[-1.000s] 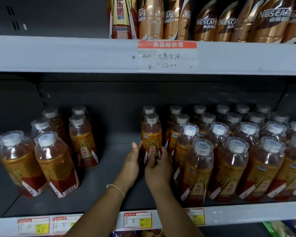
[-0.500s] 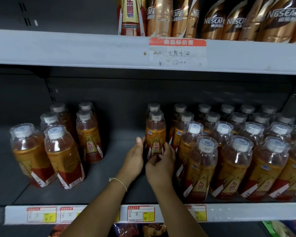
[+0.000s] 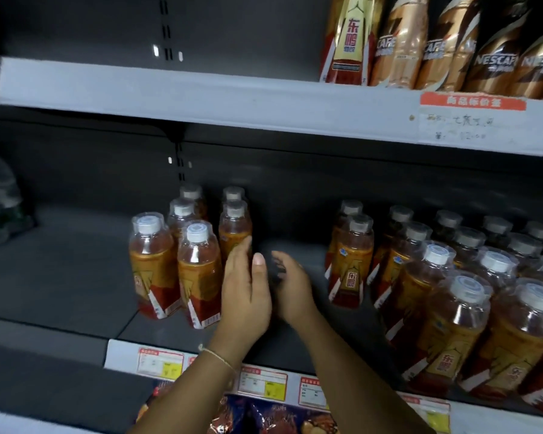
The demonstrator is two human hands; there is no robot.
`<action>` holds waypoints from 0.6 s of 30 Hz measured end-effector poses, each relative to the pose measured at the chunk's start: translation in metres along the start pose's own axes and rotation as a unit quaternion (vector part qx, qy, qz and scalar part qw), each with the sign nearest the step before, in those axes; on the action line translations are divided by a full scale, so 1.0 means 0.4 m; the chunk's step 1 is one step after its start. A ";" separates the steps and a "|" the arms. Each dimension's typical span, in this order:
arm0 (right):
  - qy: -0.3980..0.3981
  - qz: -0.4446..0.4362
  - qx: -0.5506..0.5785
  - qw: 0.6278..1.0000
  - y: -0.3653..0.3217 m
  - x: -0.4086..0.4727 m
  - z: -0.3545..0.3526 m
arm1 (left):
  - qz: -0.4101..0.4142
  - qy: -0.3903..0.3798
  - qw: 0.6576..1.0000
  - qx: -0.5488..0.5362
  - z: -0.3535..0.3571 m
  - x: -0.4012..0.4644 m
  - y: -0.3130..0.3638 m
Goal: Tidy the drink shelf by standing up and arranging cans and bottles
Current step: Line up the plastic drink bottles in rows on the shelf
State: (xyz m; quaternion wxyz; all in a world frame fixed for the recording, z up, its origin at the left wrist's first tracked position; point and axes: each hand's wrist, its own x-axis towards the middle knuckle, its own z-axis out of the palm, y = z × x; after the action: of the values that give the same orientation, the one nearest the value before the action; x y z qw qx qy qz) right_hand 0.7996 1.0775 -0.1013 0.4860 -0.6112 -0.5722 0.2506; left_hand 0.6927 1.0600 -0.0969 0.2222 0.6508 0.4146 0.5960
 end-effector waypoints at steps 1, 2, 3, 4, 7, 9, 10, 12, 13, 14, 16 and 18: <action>-0.028 0.021 0.028 0.999 -0.015 0.012 0.014 | 0.004 -0.009 1.000 0.008 -0.007 -0.009 -0.003; -0.048 0.039 0.055 0.997 -0.027 0.022 0.027 | 0.004 -0.020 1.000 0.013 -0.013 -0.014 -0.008; -0.062 0.057 0.079 0.993 -0.037 0.032 0.041 | -0.001 -0.033 0.999 0.014 -0.019 -0.017 -0.012; -0.073 0.071 0.100 0.990 -0.044 0.040 0.054 | -0.009 -0.046 0.999 0.012 -0.025 -0.018 -0.016; -0.094 0.080 0.160 0.979 -0.055 0.064 0.091 | -0.032 -0.072 0.997 -0.009 -0.041 -0.020 -0.023; -0.098 0.090 0.179 0.975 -0.049 0.080 0.111 | -0.034 -0.079 0.996 -0.023 -0.052 -0.022 -0.027; -0.098 0.088 0.177 0.975 -0.043 0.087 0.119 | -0.033 -0.082 0.996 -0.029 -0.058 -0.023 -0.031; -0.091 0.085 0.172 0.977 -0.032 0.095 0.129 | -0.029 -0.090 0.995 -0.039 -0.068 -0.024 -0.038; -0.085 0.086 0.168 0.978 -0.028 0.097 0.133 | -0.028 -0.094 0.994 -0.041 -0.073 -0.024 -0.040; -0.077 0.086 0.168 0.979 -0.025 0.097 0.136 | -0.026 -0.098 0.994 -0.041 -0.077 -0.025 -0.042; -0.067 0.094 0.185 0.976 -0.021 0.092 0.134 | -0.021 -0.105 0.993 -0.039 -0.083 -0.026 -0.043; -0.060 0.094 0.189 0.976 -0.013 0.079 0.122 | -0.016 -0.106 0.994 -0.035 -0.085 -0.028 -0.042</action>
State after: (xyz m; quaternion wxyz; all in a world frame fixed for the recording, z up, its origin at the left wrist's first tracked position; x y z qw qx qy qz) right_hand 0.7620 1.1217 -0.1083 0.5319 -0.5428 -0.4826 0.4354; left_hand 0.6560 1.0536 -0.1103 0.2970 0.6955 0.3777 0.5342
